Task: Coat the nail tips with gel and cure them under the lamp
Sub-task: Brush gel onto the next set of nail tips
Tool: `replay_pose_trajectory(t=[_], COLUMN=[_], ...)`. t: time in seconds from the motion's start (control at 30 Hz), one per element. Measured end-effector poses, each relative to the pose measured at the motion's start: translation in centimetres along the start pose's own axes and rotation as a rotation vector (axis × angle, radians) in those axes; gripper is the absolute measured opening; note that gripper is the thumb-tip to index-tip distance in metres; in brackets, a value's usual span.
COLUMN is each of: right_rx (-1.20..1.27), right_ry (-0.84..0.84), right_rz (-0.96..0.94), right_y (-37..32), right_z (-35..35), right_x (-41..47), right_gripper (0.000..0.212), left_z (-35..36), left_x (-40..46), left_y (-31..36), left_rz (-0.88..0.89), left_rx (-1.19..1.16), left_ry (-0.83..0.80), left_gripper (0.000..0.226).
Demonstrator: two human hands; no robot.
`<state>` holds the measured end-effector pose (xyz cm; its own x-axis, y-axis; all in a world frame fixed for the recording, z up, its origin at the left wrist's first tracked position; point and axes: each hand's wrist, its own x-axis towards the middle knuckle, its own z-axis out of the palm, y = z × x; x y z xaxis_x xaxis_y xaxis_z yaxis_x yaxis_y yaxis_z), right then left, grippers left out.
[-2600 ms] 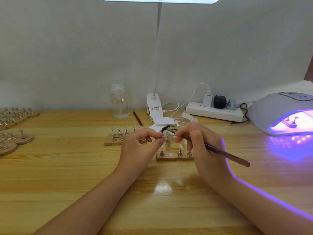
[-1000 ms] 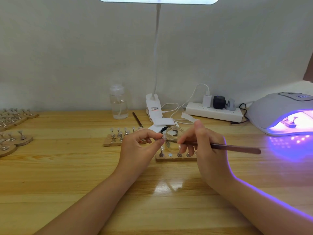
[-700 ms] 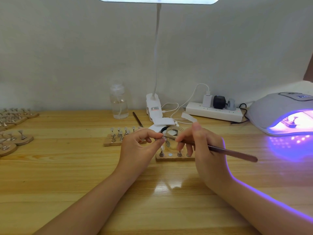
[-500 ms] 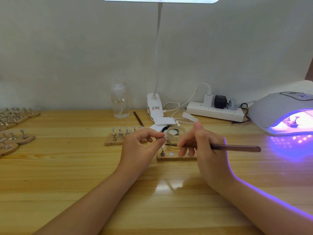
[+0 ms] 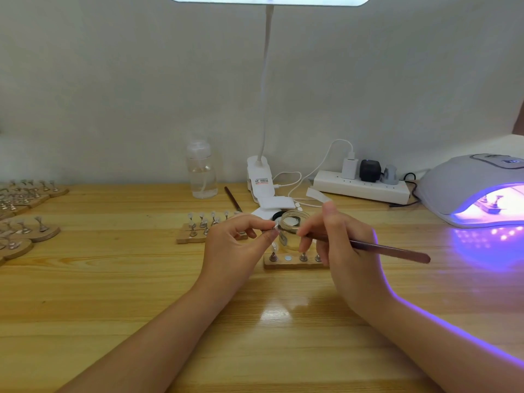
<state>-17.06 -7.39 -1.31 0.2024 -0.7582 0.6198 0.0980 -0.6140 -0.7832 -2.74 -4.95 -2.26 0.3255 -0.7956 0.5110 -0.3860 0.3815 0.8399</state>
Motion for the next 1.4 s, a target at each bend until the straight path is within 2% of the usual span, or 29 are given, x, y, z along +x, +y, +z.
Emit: replay_pose_trajectory(t=[0.07, 0.23, 0.4, 0.6, 0.8, 0.97, 1.1, 1.27, 1.4], right_rx=[0.023, -0.017, 0.041, -0.102, -0.007, -0.121, -0.019, -0.139, -0.058], right_ry=[0.0, -0.001, -0.026, -0.038, 0.013, -0.023, 0.018, -0.016, 0.008], right_rz=[-0.009, -0.014, -0.046, -0.042, -0.041, -0.067, -0.026, -0.079, -0.085], right_y=[0.02, -0.09, -0.12, -0.07, 0.11, -0.12, 0.07, -0.03, 0.06], right_z=[-0.01, 0.04, 0.07, 0.01, -0.19, 0.03, -0.15, -0.15, -0.24], right_x=[-0.02, -0.09, -0.21, -0.03, -0.02, 0.18, 0.19, 0.36, 0.25], right_gripper=[0.046, 0.04, 0.049, 0.038, 0.046, 0.037, 0.047, 0.037, 0.045], left_z=[0.02, -0.05, -0.09, 0.08, 0.29, 0.29, 0.37, 0.4, 0.41], left_x=[0.01, 0.02, 0.06, 0.06, 0.08, 0.09, 0.01, 0.05, -0.08], left_y=[0.0, -0.02, -0.1, -0.13, -0.25, -0.56, -0.57, -0.62, -0.57], left_rz=[0.001, 0.008, 0.014, 0.057, 0.116, 0.139, 0.13, 0.164, 0.188], left_rx=[0.001, 0.009, -0.013, -0.01, 0.025, 0.053, 0.044, 0.073, 0.1], left_ry=[0.001, 0.004, 0.002, -0.006, -0.02, -0.038, -0.053, -0.058, -0.074], left_gripper=[0.019, 0.019, 0.018, 0.024, 0.029, 0.029, 0.027, 0.029, 0.03])
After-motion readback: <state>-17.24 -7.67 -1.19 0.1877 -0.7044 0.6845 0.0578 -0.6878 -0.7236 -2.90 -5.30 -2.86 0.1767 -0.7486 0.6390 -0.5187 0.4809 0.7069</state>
